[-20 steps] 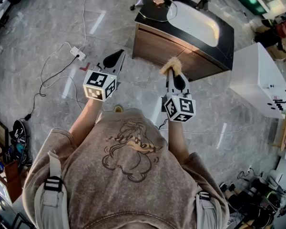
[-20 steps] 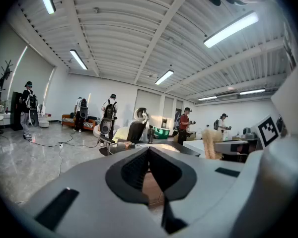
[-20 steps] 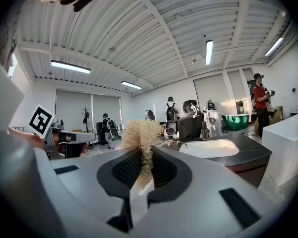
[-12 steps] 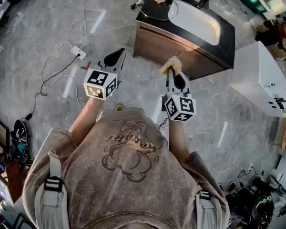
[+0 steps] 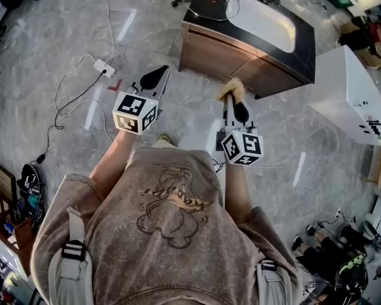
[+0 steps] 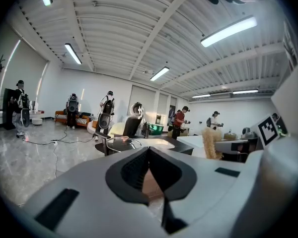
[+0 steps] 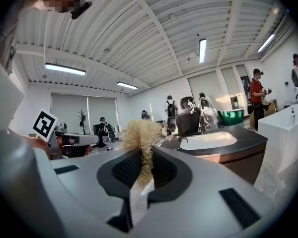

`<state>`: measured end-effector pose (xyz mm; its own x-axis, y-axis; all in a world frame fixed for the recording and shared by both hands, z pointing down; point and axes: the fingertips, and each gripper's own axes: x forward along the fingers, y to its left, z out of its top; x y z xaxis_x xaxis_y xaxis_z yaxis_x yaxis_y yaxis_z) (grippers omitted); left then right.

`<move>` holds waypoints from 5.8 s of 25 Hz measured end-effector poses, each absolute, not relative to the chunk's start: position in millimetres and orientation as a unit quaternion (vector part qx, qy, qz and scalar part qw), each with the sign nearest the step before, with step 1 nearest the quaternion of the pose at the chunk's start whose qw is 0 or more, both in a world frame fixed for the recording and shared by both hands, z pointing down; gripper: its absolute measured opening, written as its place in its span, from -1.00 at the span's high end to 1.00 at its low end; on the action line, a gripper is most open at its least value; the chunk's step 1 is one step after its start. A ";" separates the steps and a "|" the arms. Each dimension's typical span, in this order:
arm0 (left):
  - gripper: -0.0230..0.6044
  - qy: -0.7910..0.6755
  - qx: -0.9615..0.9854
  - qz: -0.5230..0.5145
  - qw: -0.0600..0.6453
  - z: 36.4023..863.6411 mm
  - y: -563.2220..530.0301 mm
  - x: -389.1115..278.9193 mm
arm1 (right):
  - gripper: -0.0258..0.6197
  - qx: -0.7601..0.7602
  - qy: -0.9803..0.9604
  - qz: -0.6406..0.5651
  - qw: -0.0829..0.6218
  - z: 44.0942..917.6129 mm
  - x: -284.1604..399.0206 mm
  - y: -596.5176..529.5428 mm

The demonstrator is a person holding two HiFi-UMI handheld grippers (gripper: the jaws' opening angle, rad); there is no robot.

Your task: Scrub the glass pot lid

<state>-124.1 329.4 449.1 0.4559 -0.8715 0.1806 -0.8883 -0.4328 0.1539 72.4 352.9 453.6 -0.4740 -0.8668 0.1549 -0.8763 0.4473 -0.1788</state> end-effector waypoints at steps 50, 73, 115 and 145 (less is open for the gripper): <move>0.87 -0.517 0.841 0.019 0.162 445.6 -7.9 -74.2 | 0.79 0.486 -0.862 0.140 0.030 461.6 113.9 -1.3; 0.87 -0.498 0.845 0.059 0.184 467.1 -115.0 -58.8 | 0.79 0.474 -0.864 0.163 0.046 477.2 117.8 -111.7; 0.00 -0.344 0.869 0.311 0.174 637.6 -216.9 -24.1 | 0.79 0.500 -0.845 0.180 0.055 493.8 93.3 -159.2; 0.20 -0.315 0.873 0.343 0.143 651.5 -223.0 -13.4 | 0.79 0.510 -0.835 0.195 0.069 507.9 99.1 -159.3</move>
<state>-13.4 -223.0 651.5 0.5659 -0.4525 0.6892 -0.6490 -0.7600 0.0339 99.1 -159.3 507.9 -0.4713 -0.8241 0.3142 -0.8779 0.4044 -0.2563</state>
